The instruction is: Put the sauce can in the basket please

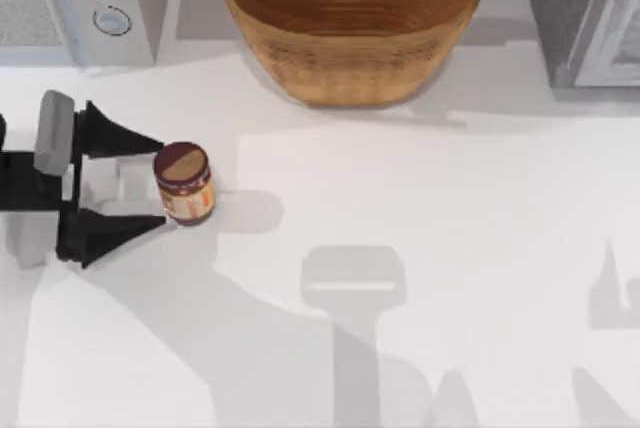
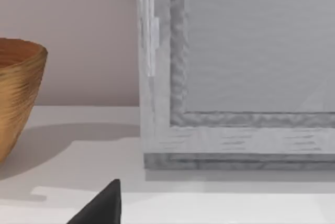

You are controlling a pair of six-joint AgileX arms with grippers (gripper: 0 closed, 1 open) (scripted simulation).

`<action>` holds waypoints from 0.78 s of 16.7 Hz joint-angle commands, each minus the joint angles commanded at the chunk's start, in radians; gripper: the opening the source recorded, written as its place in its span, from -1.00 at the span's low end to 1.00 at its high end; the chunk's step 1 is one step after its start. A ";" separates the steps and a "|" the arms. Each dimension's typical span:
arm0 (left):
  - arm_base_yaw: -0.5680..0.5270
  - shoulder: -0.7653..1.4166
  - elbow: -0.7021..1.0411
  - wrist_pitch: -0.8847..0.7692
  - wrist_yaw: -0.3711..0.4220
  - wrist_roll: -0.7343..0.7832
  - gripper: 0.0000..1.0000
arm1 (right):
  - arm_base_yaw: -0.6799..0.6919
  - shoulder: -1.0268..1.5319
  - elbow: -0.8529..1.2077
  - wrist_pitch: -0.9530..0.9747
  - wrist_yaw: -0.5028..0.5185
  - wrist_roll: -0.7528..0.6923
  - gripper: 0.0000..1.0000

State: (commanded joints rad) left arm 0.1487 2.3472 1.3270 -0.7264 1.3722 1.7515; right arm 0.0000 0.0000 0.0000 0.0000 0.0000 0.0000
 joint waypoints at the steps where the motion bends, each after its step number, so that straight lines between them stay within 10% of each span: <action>1: -0.011 -0.004 -0.019 0.069 0.002 -0.055 1.00 | 0.000 0.000 0.000 0.000 0.000 0.000 1.00; 13: -0.138 -0.064 -0.213 0.763 -0.020 -0.628 1.00 | 0.000 0.000 0.000 0.000 0.000 0.000 1.00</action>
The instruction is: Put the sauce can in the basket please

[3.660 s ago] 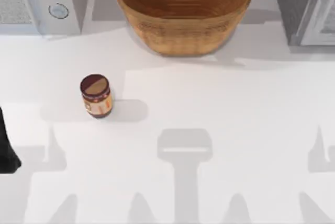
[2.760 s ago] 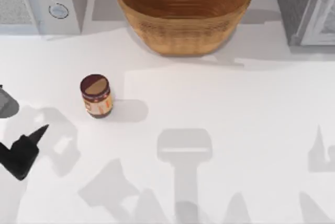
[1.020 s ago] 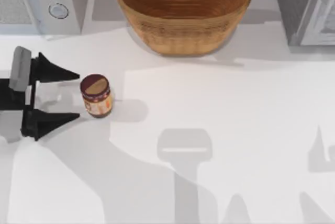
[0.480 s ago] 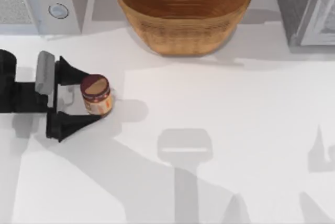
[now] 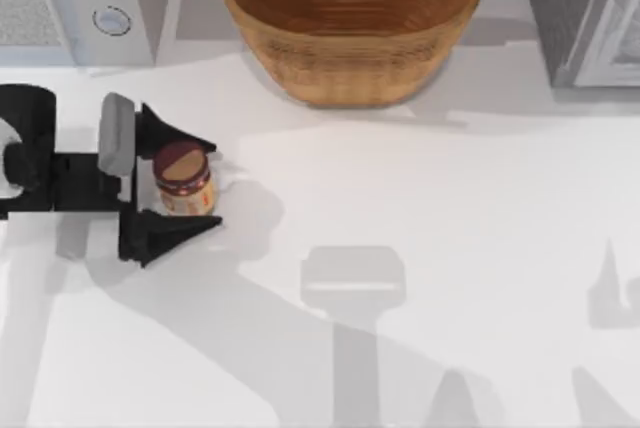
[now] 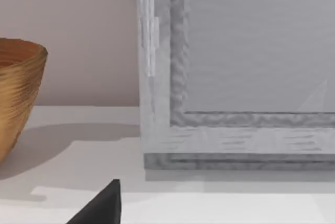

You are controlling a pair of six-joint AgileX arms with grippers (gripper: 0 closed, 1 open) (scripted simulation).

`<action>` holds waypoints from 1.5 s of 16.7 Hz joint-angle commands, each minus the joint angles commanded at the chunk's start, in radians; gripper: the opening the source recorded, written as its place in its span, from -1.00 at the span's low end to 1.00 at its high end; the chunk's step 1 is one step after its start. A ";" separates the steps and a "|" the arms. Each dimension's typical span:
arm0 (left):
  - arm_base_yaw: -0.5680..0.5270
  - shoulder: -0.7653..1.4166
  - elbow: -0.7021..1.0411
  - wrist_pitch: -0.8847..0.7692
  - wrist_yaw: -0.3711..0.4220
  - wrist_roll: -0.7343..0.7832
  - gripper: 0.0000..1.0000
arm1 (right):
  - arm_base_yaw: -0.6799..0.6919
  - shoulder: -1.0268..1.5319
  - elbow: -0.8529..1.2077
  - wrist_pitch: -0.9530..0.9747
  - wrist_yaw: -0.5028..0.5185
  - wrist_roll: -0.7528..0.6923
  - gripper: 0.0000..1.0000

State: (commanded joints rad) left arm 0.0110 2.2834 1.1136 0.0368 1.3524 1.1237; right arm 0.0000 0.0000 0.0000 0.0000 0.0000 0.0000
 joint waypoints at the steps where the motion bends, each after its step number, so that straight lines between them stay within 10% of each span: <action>1: 0.000 0.000 0.000 0.001 0.000 -0.001 1.00 | 0.000 0.000 0.000 0.000 0.000 0.000 1.00; 4: 0.000 0.000 0.000 0.001 0.000 -0.001 1.00 | 0.000 0.000 0.000 0.000 0.000 0.000 1.00; 17: 0.000 0.000 0.000 0.001 0.000 -0.001 -0.96 | 0.000 0.000 0.000 0.000 0.000 0.000 1.00; 25: 0.000 0.000 0.000 0.001 0.000 -0.001 -1.00 | 0.000 0.000 0.000 0.000 0.000 0.000 1.00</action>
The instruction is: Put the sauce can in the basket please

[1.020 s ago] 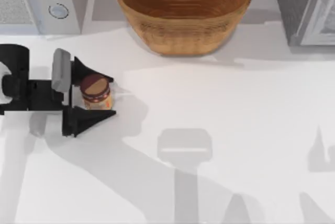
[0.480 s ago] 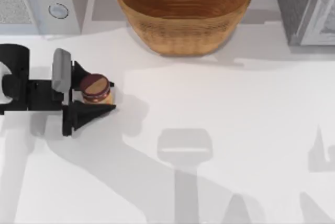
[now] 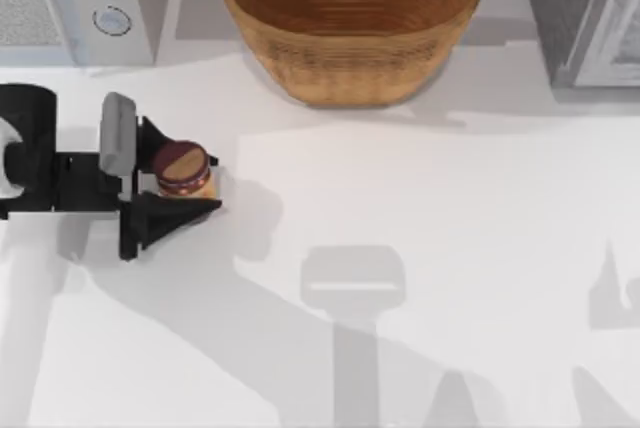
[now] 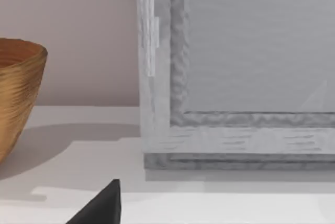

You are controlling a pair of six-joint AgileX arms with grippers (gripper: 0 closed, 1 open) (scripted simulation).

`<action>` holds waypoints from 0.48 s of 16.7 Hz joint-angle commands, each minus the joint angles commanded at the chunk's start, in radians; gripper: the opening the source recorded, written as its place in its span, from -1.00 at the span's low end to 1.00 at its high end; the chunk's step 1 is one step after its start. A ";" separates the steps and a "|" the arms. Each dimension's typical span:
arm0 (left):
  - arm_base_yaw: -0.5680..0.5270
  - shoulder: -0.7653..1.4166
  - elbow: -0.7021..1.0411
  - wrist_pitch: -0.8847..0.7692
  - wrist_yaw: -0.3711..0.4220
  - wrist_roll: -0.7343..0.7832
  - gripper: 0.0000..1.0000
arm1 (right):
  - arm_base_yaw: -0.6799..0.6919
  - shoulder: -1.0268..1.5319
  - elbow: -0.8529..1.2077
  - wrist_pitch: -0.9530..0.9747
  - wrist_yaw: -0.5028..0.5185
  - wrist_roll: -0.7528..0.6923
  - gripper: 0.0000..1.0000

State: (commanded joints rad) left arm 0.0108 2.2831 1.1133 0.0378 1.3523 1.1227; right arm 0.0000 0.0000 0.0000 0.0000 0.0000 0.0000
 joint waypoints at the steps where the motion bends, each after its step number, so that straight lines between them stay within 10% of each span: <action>1: 0.004 0.001 -0.001 0.001 0.000 0.001 -1.00 | 0.000 0.000 0.000 0.000 0.000 0.000 1.00; 8: 0.074 -0.006 0.021 -0.224 -0.012 0.214 -1.00 | 0.000 0.000 0.000 0.000 0.000 0.000 1.00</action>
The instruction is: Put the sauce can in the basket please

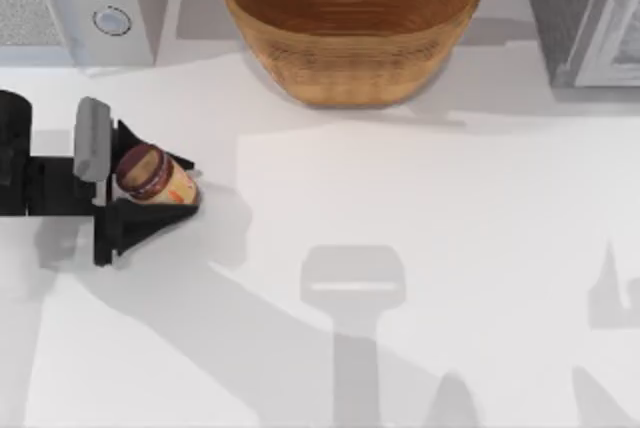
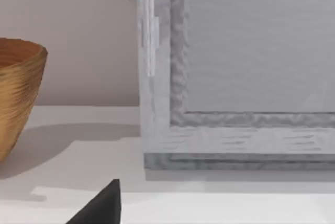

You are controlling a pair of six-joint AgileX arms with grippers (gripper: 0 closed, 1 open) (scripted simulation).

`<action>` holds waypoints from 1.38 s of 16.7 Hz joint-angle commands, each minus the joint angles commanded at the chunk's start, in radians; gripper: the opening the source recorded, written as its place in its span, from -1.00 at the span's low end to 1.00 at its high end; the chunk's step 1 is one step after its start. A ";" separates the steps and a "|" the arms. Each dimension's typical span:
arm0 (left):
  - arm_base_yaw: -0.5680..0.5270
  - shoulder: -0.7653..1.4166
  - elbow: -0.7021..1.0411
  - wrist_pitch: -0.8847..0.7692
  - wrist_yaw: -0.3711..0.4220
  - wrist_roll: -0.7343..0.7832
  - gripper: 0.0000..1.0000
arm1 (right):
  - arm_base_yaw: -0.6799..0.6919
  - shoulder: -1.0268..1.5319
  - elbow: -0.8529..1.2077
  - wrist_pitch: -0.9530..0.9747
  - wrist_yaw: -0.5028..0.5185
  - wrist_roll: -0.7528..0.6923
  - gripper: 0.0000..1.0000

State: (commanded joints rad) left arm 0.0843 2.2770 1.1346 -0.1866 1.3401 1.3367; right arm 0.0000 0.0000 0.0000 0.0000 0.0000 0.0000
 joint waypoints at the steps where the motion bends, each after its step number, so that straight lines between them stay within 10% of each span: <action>1: 0.019 -0.004 0.005 -0.074 0.001 0.065 -1.00 | 0.000 0.000 0.000 0.000 0.000 0.000 1.00; 13: 0.244 -0.161 0.035 -1.191 -0.043 0.963 -1.00 | 0.000 0.000 0.000 0.000 0.000 0.000 1.00; 23: 0.278 -0.210 0.038 -1.344 -0.079 1.109 -1.00 | 0.000 0.000 0.000 0.000 0.000 0.000 1.00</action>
State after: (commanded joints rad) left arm 0.3622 2.0674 1.1729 -1.5309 1.2607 2.4457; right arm 0.0000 0.0000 0.0000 0.0000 0.0000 0.0000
